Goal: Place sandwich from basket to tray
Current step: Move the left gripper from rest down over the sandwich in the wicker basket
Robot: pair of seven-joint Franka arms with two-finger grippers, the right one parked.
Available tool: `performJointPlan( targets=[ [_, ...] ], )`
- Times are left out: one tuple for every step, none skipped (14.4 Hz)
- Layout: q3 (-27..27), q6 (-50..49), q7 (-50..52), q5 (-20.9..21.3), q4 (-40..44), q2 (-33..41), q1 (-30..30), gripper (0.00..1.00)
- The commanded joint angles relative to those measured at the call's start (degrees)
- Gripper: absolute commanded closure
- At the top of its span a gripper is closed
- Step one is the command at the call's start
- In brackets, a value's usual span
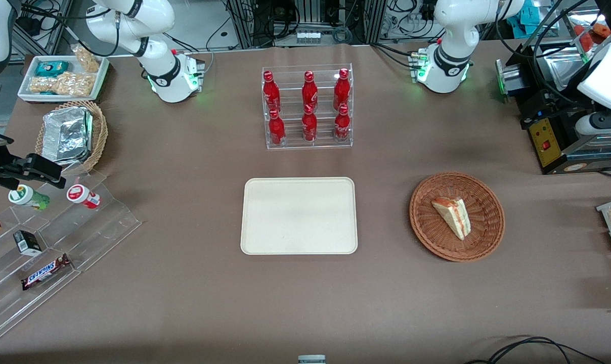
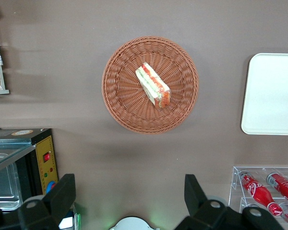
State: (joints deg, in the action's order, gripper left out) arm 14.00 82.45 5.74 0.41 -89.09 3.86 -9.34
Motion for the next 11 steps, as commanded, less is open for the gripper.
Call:
performJointPlan(
  targets=[
    [0.2, 0.0, -0.8, 0.6, -0.5, 0.4, -0.5, 0.00],
    [0.2, 0.2, -0.7, 0.6, -0.1, 0.1, -0.5, 0.00],
    [0.2, 0.3, -0.7, 0.6, 0.0, -0.4, -0.4, 0.00],
    [0.2, 0.4, -0.7, 0.6, 0.0, -0.7, -0.4, 0.00],
    [0.2, 0.3, -0.7, 0.7, -0.1, -1.3, -0.4, 0.00],
    [0.2, 0.0, -0.6, 0.6, -0.2, -2.0, -0.5, 0.00],
    [0.2, -0.4, 0.0, 0.7, -0.4, -3.4, -0.7, 0.00],
    [0.1, -0.7, -0.2, 0.7, -0.6, -5.1, -0.9, 0.00],
    [-0.2, -0.8, 0.0, -0.1, -0.6, -7.6, -1.2, 0.00],
    [-0.9, -2.5, 0.3, -0.2, -0.6, -10.3, -1.3, 0.00],
    [-1.2, -3.1, 0.8, -0.2, -0.7, -12.1, -1.2, 0.00]
  ],
)
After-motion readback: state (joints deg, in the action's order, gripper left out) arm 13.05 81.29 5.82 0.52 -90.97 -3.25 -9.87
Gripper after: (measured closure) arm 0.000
